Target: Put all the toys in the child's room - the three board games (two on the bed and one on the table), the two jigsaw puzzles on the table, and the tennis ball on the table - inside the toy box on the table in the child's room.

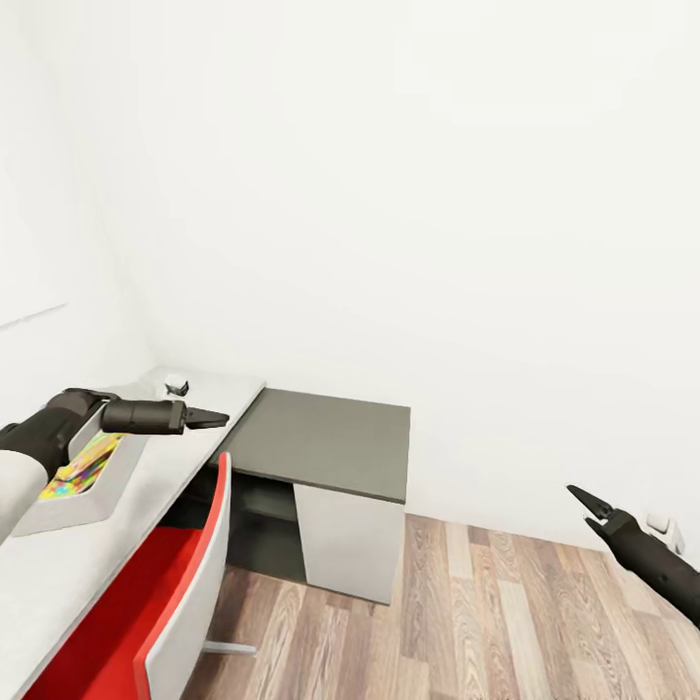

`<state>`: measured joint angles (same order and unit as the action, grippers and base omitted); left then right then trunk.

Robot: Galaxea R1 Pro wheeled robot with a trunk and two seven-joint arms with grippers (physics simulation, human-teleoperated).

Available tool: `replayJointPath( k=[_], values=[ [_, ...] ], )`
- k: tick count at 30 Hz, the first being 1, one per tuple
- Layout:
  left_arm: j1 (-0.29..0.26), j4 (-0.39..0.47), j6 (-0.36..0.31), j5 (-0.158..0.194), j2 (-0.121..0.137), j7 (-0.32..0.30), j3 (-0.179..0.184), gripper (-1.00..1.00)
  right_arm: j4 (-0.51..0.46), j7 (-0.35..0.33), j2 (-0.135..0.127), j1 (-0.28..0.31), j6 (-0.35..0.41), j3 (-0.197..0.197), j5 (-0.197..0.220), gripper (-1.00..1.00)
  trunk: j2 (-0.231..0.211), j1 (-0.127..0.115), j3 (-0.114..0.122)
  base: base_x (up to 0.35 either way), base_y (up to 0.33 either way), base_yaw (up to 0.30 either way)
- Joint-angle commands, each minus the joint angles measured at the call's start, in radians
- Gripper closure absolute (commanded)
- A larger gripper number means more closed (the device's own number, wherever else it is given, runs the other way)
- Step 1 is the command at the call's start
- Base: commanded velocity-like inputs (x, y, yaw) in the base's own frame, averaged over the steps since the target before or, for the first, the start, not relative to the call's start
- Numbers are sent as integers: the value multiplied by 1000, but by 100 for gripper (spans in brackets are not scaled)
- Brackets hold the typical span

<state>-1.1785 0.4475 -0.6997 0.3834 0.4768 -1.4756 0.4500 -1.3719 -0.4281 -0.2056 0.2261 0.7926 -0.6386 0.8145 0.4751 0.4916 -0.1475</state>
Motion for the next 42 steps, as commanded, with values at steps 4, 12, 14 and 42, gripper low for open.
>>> replayJointPath(
  k=[4,12,14,42],
  values=[
    [-1,0,8,6,-2,-1,7,-100,54,-3,-9,1,3,-5,-9,-100,2,1,3,0,-166,-219],
    [-1,3,31,8,-10,-5,7,-100,68,-2,-33,-15,8,-5,-10,-100,2,1,13,0,-279,-219],
    [-1,3,31,8,-15,-5,7,-100,75,-2,-34,-35,5,-5,-10,-100,2,1,16,0,-291,-219],
    [35,2,29,-1,-56,26,7,-100,198,13,-37,-61,-18,-3,-17,-100,2,1,22,-154,-129,94]
  ],
)
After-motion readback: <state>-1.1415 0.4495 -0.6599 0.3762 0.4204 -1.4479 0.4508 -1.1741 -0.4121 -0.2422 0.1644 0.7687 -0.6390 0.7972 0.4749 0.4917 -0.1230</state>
